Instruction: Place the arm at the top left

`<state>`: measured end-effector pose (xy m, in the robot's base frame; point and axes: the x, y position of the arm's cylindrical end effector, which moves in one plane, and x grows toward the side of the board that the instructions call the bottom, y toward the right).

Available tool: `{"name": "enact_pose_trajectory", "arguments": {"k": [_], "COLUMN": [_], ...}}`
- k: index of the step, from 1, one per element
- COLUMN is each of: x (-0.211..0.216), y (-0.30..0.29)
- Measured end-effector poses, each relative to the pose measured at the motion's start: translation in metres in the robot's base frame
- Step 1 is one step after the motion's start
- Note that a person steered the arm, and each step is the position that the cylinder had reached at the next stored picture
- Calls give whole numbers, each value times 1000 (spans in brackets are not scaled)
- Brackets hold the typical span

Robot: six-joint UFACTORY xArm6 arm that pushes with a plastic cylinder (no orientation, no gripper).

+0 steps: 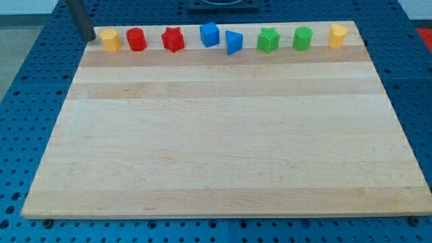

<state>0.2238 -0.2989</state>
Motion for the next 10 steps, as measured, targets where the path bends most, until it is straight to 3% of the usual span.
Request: {"name": "enact_pose_trajectory", "arguments": {"k": [2, 4, 5, 7, 8, 9, 10], "x": [-5, 81, 114, 118, 177, 207, 197], "y": [19, 207, 233, 219, 179, 135, 84]}}
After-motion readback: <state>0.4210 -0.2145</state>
